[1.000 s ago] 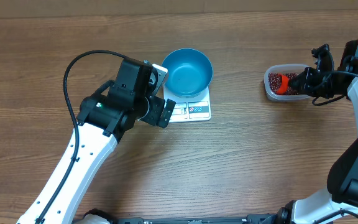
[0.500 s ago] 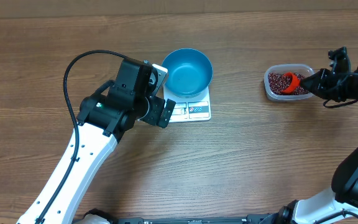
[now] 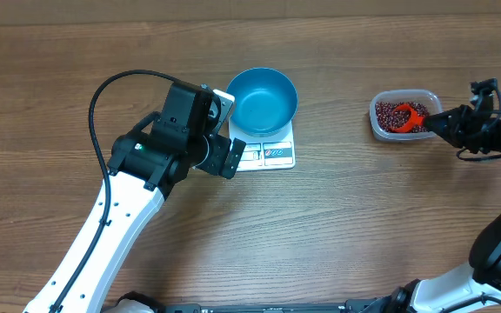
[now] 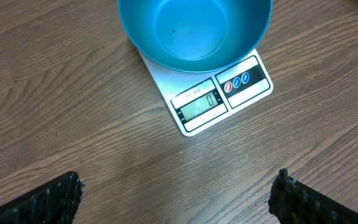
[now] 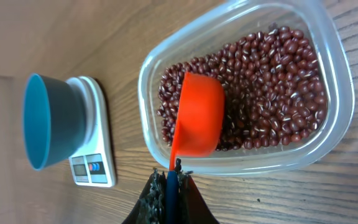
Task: Scoop item into bowl and weigh 150g on scale
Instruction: 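Lift the filled red cup out of the bean tub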
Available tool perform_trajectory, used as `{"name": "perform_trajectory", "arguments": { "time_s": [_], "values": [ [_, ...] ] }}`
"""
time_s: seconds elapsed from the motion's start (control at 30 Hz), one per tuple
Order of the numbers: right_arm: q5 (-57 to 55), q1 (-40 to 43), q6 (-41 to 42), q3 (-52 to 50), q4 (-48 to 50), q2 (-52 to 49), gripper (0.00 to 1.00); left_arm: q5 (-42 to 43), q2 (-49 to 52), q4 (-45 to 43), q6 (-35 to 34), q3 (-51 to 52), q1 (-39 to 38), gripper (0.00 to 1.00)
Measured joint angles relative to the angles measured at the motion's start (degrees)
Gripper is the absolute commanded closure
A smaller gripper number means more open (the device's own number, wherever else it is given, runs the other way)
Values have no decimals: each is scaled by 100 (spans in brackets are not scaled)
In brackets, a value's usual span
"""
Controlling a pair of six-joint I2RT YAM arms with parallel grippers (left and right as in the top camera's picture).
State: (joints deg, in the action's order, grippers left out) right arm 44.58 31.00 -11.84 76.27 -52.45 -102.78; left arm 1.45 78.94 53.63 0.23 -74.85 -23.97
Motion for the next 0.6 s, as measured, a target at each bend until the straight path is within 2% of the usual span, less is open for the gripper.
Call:
{"name": "perform_trajectory", "arguments": {
  "time_s": [0.6],
  "values": [
    [1314, 424, 2, 0, 0, 0, 96, 0, 0, 0, 0, 0, 0, 1]
  ]
}}
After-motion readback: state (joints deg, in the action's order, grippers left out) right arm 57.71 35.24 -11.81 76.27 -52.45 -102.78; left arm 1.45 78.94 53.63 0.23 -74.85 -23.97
